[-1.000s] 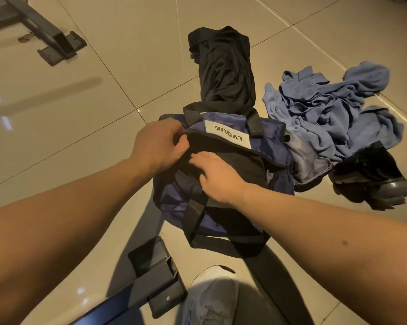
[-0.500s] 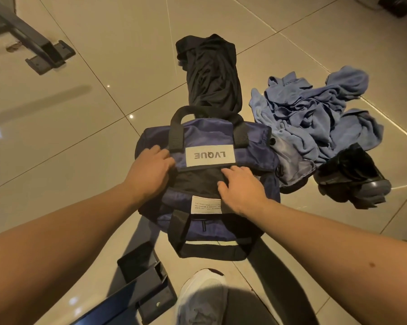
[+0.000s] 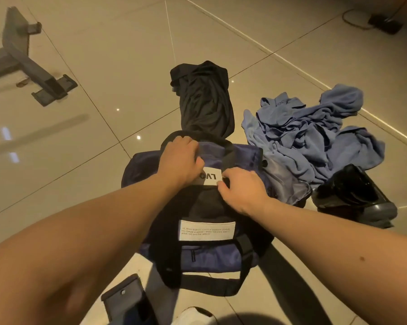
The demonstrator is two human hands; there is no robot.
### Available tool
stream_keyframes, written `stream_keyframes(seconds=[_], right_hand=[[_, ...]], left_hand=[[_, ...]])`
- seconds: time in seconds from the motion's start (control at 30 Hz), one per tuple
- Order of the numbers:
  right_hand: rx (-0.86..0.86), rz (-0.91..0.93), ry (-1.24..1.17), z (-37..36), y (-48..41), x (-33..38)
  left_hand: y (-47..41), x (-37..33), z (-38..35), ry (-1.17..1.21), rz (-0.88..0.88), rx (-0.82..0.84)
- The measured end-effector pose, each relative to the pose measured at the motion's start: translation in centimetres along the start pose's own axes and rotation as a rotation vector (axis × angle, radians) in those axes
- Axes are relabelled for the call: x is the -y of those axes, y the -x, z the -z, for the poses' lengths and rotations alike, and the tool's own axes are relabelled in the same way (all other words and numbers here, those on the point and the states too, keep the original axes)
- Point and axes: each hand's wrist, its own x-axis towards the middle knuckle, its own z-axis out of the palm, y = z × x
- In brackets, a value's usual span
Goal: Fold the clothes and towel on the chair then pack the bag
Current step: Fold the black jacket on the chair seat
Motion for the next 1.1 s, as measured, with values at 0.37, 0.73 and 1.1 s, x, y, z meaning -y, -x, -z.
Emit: stream_keyframes(seconds=[0.37, 0.73, 1.1], right_hand=[[-0.163, 0.000, -0.513, 1.7, -12.8, -2.8], [0.368, -0.173, -0.547, -1.6, -18.8, -1.9], [0.027, -0.351, -0.955, 6.6, -16.5, -1.5]], left_hand=[[-11.7, 0.0, -2.8, 0.128, 0.345, 0.078], [-15.0, 2.4, -7.4, 0.228, 0.385, 0.456], [-13.9, -2.7, 0.2, 0.612, 0.326, 0.014]])
